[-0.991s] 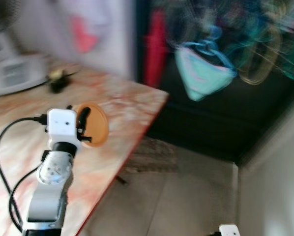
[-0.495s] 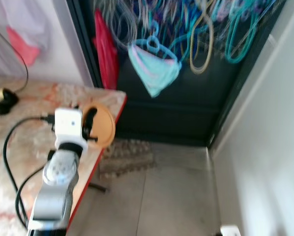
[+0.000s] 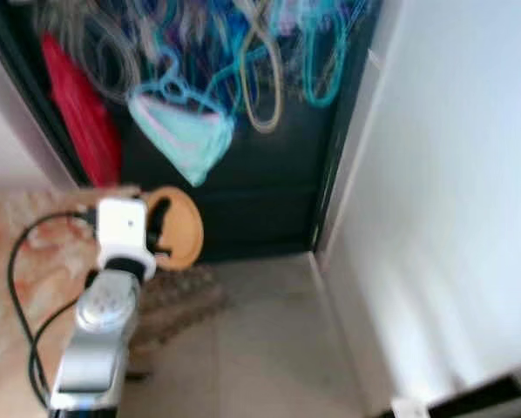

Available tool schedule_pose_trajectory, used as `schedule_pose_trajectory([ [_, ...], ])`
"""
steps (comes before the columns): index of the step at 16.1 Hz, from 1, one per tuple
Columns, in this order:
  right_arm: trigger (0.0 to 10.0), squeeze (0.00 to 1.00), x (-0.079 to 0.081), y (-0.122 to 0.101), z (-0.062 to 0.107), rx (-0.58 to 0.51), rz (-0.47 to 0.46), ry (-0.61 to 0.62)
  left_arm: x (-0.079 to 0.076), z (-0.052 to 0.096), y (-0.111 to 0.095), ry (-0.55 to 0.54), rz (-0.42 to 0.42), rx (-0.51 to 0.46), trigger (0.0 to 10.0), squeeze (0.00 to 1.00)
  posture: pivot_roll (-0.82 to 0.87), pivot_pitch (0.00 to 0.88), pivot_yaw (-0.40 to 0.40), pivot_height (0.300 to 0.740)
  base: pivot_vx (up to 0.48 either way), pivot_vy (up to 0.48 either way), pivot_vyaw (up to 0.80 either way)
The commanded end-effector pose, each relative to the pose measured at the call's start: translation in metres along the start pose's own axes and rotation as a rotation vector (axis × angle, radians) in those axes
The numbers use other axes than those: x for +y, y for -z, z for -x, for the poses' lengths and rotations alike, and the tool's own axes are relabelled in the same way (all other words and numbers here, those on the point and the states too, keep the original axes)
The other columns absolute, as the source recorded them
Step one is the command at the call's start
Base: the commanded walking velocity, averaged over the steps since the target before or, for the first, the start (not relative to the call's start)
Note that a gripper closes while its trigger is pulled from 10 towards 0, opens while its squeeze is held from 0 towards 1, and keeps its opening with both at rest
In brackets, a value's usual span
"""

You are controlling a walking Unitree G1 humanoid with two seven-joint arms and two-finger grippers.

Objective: Restocking fridge

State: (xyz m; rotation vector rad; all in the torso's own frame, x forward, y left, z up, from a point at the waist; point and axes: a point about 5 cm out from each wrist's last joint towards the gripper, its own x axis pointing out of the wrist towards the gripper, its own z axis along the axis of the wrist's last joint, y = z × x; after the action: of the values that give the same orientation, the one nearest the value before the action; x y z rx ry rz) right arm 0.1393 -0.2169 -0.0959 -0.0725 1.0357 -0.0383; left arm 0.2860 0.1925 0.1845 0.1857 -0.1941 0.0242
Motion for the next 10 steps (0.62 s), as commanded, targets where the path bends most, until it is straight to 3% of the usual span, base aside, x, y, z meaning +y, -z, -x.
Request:
schedule_pose_trajectory([
  [1, 10.0, 0.0, 0.0066, 0.0027, -0.0003, 0.012, -0.004, -0.022, 0.0012, 0.0012, -0.0019, -0.01, -0.002, -0.013, 10.0, 0.0, -0.04, 0.091, 0.049, 0.74, 0.0, 0.0, 0.0],
  [4, 10.0, 0.0, 0.0067, 0.0031, -0.0002, 0.015, -0.002, -0.025, 0.0033, 0.0014, 0.0009, -0.033, 0.005, -0.005, 10.0, 0.0, -0.04, 0.09, 0.048, 0.74, 0.0, 0.0, -0.8],
  [6, 10.0, 0.0, 0.0068, 0.0032, -0.0003, 0.016, -0.006, -0.023, 0.0036, 0.0016, 0.0045, -0.037, 0.002, 0.009, 10.0, 0.0, -0.05, 0.092, 0.049, 0.74, 0.0, 0.0, 0.0],
  [8, 10.0, 0.0, 0.0068, 0.0029, -0.0003, 0.015, -0.006, -0.023, 0.0064, 0.0019, 0.0059, -0.055, -0.013, 0.012, 10.0, 0.0, -0.05, 0.094, 0.047, 0.74, 0.0, -0.398, -0.8],
  [10, 10.0, 0.0, 0.0065, 0.003, -0.0003, 0.016, -0.005, -0.023, 0.0086, 0.0018, 0.0059, -0.075, 0.005, 0.015, 10.0, 0.0, -0.05, 0.096, 0.046, 0.74, 0.0, 0.0, -0.8],
])
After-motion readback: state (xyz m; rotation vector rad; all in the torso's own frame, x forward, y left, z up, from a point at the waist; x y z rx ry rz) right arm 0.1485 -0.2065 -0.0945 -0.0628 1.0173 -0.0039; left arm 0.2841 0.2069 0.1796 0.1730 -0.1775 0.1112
